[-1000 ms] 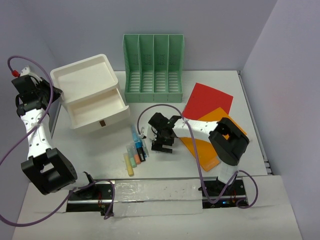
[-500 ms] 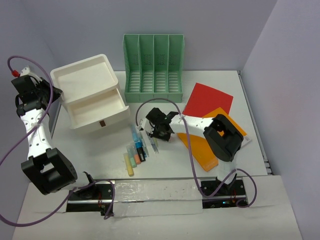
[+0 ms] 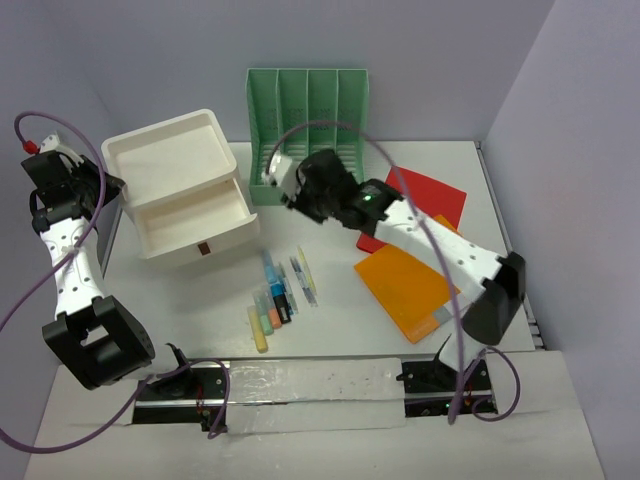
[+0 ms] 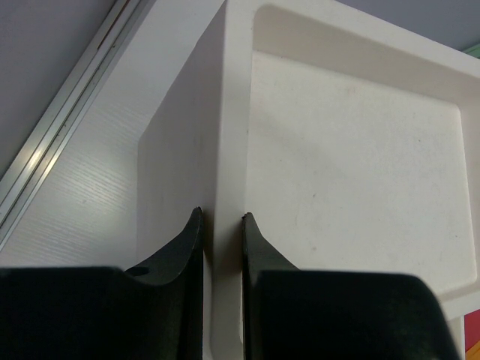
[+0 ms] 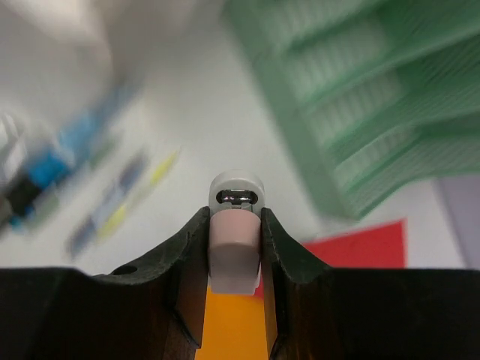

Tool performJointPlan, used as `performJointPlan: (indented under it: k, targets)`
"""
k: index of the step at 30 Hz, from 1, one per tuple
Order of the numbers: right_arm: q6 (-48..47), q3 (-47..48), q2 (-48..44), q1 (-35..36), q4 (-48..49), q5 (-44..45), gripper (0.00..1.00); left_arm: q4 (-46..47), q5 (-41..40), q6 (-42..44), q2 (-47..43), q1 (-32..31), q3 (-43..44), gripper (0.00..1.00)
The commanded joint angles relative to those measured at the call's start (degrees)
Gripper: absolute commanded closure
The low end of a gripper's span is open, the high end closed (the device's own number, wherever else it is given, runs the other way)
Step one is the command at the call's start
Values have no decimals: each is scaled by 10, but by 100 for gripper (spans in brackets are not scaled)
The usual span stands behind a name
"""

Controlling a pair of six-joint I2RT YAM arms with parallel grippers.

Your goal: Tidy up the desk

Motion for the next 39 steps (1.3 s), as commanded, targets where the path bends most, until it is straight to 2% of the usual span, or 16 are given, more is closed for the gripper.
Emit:
performJointPlan:
  k: [1, 3, 5, 9, 12, 21, 24, 25, 27, 30, 33, 39]
  targets:
    - [44, 86, -82, 36, 212, -31, 100, -1, 52, -38, -22, 4, 3, 95]
    - [21, 85, -71, 75, 320, -3, 100, -2, 50, -38, -22, 4, 2, 95]
    - [14, 128, -34, 99, 350, -15, 100, -1, 49, -38, -23, 4, 0, 95]
    - [36, 237, 76, 121, 317, -52, 100, -4, 46, -37, -23, 4, 1, 95]
    - [32, 285, 144, 149, 302, -74, 100, -3, 48, -37, -23, 5, -1, 95]
    - [60, 331, 250, 174, 288, -83, 99, -1, 53, -38, -22, 4, -3, 95]
    - [70, 330, 268, 176, 281, -77, 82, 0, 54, -38, -23, 4, -5, 95]
    - [75, 330, 275, 176, 280, -72, 70, 1, 54, -39, -23, 4, -5, 95]
    - [82, 330, 284, 176, 279, -59, 53, 2, 54, -39, -23, 4, -5, 95]
    - [87, 333, 288, 176, 284, -35, 42, 3, 53, -38, -22, 4, -5, 95]
    - [86, 343, 294, 174, 290, -24, 38, 5, 54, -40, -20, 5, -6, 95]
    - [101, 379, 294, 175, 271, 11, 37, 6, 54, -38, -20, 5, -8, 95]
